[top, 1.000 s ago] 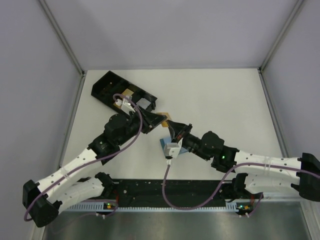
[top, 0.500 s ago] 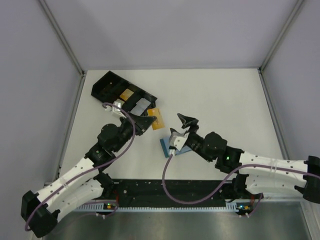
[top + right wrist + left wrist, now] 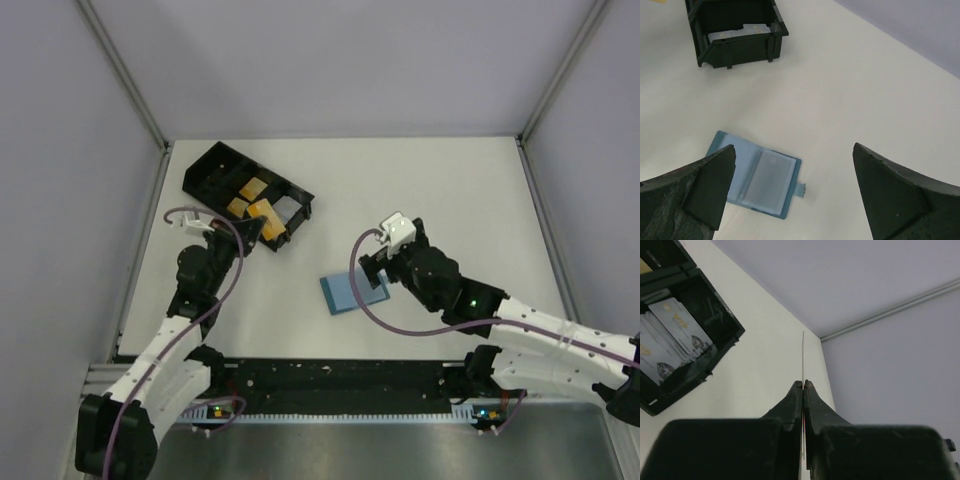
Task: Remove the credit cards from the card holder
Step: Place the credit card in the storage box.
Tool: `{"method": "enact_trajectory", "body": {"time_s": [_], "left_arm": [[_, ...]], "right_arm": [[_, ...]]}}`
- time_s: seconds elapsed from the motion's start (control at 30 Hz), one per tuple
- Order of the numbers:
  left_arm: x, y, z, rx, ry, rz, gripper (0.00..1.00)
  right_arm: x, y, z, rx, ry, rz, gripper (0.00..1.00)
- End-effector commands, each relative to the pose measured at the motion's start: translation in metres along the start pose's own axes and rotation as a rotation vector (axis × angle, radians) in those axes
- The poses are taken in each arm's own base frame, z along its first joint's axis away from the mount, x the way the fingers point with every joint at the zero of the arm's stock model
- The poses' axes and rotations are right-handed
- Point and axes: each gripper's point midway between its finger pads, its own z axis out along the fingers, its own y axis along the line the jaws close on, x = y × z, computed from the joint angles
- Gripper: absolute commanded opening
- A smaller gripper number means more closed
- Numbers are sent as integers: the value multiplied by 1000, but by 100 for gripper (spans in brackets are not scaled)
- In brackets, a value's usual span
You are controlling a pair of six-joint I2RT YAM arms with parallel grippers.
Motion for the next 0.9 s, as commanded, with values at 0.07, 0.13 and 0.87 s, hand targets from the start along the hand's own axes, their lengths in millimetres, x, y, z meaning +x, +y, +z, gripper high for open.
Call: {"method": "enact_trajectory", "body": {"time_s": [0.07, 0.13, 0.87], "left_arm": [[-60, 8, 23, -22, -171, 12, 0], [-76, 22, 35, -73, -211, 0, 0], [-114, 174, 170, -456, -283, -183, 0]], "right_arm": [[22, 13, 0, -37, 63, 207, 98], [25, 14, 0, -47, 65, 194, 98], [34, 7, -1, -48, 64, 69, 99]]}}
